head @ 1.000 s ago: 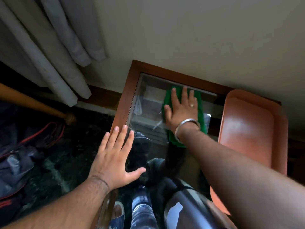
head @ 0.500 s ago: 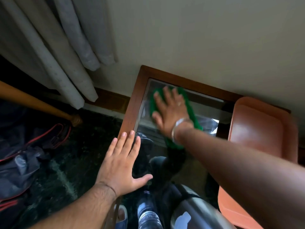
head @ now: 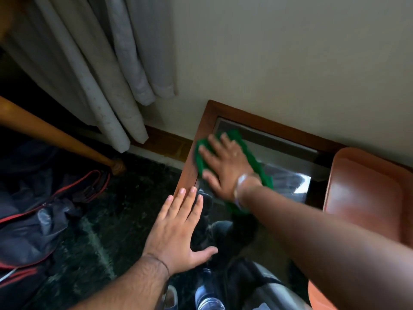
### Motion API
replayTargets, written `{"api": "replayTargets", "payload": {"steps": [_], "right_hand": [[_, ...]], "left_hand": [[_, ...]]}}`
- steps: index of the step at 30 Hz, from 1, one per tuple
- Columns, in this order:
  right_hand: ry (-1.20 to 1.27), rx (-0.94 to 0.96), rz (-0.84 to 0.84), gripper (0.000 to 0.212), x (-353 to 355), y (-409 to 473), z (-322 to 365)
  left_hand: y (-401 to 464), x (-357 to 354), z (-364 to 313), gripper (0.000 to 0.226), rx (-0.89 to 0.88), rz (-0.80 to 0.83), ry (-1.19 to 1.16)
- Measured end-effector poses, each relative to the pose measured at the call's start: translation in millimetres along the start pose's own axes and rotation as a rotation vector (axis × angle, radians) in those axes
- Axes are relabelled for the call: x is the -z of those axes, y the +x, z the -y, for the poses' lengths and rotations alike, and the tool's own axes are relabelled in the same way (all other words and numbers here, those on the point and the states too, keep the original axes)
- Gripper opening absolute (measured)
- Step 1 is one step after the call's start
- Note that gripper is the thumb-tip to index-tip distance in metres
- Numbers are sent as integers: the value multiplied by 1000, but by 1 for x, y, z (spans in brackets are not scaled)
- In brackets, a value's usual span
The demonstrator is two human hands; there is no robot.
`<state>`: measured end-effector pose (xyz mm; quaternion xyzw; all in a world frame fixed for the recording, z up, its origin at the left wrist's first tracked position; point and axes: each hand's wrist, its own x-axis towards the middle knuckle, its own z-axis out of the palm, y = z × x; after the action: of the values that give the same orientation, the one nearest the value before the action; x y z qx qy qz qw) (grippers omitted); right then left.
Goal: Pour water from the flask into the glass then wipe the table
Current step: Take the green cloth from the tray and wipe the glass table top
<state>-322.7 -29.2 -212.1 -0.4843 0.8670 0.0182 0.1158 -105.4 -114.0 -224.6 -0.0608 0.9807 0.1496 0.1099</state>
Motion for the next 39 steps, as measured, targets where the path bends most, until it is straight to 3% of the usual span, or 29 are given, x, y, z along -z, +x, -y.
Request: {"api": "replayTargets", "payload": {"steps": [2, 4, 5, 8, 10, 11, 14, 16, 17, 18, 21, 23, 24, 26, 29, 31, 33, 35, 37, 39], "right_hand": [[-4, 334, 101, 70, -4, -51, -16], [-78, 391, 127, 71, -3, -64, -58], [-106, 285, 117, 72, 2, -54, -76], [32, -303, 91, 71, 14, 8, -88], [82, -439, 51, 70, 14, 26, -58], [59, -388, 32, 71, 8, 15, -40], [41, 68, 42, 71, -13, -72, -2], [22, 253, 175, 71, -9, -113, -20], [-56, 279, 163, 71, -9, -112, -43], [-119, 209, 159, 73, -5, -101, -67], [-9, -360, 134, 72, 11, -37, -104], [41, -501, 92, 71, 10, -20, -79], [21, -439, 72, 72, 3, -29, -58], [22, -121, 53, 74, -13, -77, -14], [48, 207, 193, 75, -15, -139, -13], [-45, 114, 134, 77, -11, -117, -55], [-41, -219, 126, 79, 4, -68, -94], [33, -435, 131, 76, 11, -31, -98], [-6, -380, 92, 75, 4, -33, -63], [-3, -70, 49, 76, -8, -77, -20]], "left_hand": [[1, 1, 0, 120, 0, 2, -8], [2, 0, 0, 121, 3, 13, -10], [2, 0, -1, 121, 7, 16, -9], [2, -3, 0, 121, 9, 10, 1], [3, -3, 1, 121, 6, -8, 1], [2, -3, 0, 121, 2, -10, 6], [1, -2, 0, 121, 7, -25, -1], [2, -2, -1, 122, 7, -16, 6], [2, -2, -1, 122, 8, -11, 13], [1, -2, -1, 122, 11, -2, 18], [1, -3, 1, 122, 16, 15, 30], [2, -4, 1, 123, 13, 11, 32], [2, -4, 0, 123, 12, 10, 29], [1, -3, 0, 123, 16, 9, 23], [2, -1, -2, 122, 14, 20, 29], [2, 0, -2, 122, 15, 28, 52], [2, 0, -2, 121, 15, 40, 74], [2, 0, -2, 121, 19, 43, 83], [2, 2, -3, 121, 17, 40, 80], [2, 3, -3, 120, 15, 20, 67]]}}
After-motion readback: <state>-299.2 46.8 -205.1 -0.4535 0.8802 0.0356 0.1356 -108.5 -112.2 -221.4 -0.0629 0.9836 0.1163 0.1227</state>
